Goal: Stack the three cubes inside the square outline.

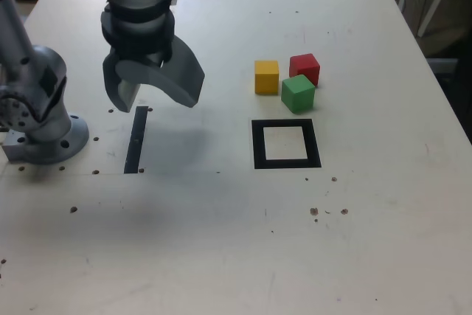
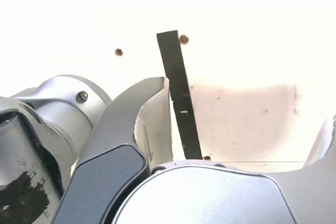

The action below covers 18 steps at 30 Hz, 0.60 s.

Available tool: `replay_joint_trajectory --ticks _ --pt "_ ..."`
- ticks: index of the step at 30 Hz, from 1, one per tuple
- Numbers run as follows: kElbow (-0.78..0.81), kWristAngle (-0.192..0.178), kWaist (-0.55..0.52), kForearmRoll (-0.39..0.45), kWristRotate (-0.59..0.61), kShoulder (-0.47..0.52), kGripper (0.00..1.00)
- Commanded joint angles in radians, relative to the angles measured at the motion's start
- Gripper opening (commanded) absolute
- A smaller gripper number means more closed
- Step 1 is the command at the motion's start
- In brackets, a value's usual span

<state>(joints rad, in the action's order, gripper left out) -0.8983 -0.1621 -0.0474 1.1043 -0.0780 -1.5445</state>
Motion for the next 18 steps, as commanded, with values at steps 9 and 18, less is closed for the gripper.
replay_joint_trajectory --ticks 9,18 --pt "-0.137 -0.030 0.081 0.056 -0.146 -0.063 0.99" --pt "-0.309 -0.096 0.121 0.118 -0.325 -0.129 0.99"
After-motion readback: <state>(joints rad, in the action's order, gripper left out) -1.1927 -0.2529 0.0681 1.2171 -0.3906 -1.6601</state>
